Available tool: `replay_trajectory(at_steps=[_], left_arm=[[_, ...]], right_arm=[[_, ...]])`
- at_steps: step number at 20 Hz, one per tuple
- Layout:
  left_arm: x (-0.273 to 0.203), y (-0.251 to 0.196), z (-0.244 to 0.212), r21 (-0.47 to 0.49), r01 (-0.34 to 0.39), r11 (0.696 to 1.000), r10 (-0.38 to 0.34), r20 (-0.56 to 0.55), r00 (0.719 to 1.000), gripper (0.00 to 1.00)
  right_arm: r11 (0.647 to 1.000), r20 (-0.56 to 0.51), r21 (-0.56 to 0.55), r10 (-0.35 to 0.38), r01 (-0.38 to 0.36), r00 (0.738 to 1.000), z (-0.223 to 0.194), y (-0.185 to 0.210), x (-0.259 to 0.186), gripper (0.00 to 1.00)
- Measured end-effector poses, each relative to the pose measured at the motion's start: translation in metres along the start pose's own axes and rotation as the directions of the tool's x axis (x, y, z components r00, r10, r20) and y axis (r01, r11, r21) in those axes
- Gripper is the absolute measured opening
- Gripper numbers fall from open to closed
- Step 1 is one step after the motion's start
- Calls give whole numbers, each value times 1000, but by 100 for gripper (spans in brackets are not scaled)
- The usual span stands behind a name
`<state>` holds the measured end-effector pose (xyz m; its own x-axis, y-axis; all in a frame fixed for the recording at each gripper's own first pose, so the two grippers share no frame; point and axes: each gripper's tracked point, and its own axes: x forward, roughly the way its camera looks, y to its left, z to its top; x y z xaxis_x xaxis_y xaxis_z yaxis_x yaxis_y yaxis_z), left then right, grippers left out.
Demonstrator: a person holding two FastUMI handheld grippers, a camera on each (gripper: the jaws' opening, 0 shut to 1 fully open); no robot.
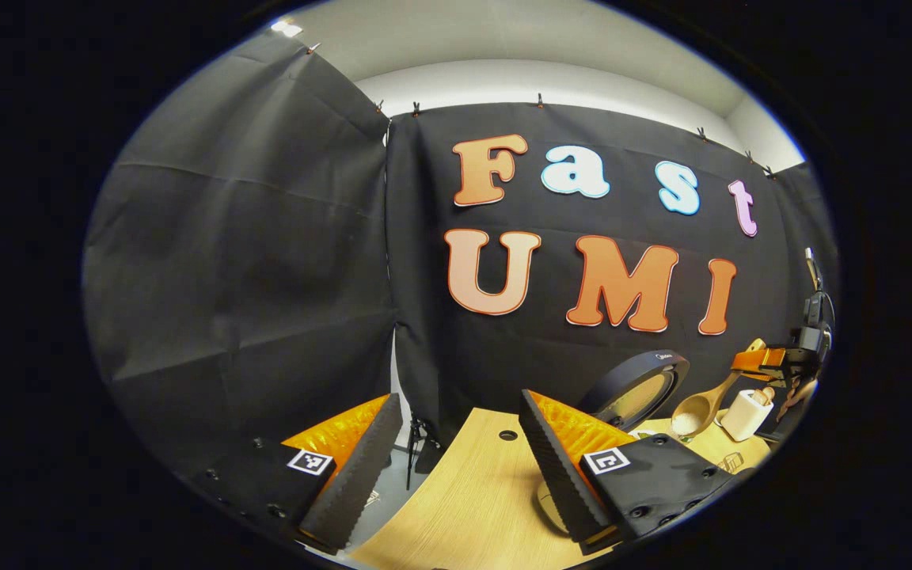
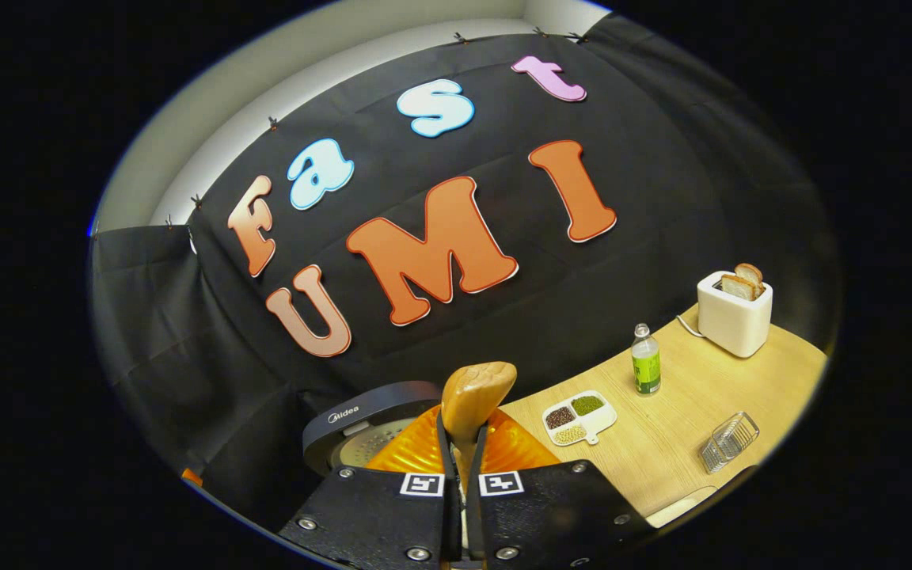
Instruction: Close the left gripper, press the button to open the rice cooker; take a wooden spoon from the chopstick holder with the right hand, scoop a spoonful of rice and pour it into the rice cooker, then put the wooden spoon back into the chopstick holder.
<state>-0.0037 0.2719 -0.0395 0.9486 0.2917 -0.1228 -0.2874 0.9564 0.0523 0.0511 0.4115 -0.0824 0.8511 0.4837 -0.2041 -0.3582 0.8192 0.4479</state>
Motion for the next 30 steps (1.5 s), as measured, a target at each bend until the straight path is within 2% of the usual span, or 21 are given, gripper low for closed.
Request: replay_trajectory(at_steps=[11,19,25,30], left_arm=[[0,7,-2,-5,-9,1000,9,-7,1000,98],[0,11,-5,-3,-15,1000,15,-14,1000,98],[0,11,-8,7,-19,1000,19,-24,1000,98],[-1,12,-10,16,-22,1000,22,-31,999,98]], right_arm=[[986,4,-158,54,-53,999,-7,23,-2,2],[957,-8,-283,68,-68,998,-23,29,-5,2],[890,-20,-446,93,-92,995,-45,33,-7,2],[799,-47,-591,106,-114,993,-68,35,-9,2]])
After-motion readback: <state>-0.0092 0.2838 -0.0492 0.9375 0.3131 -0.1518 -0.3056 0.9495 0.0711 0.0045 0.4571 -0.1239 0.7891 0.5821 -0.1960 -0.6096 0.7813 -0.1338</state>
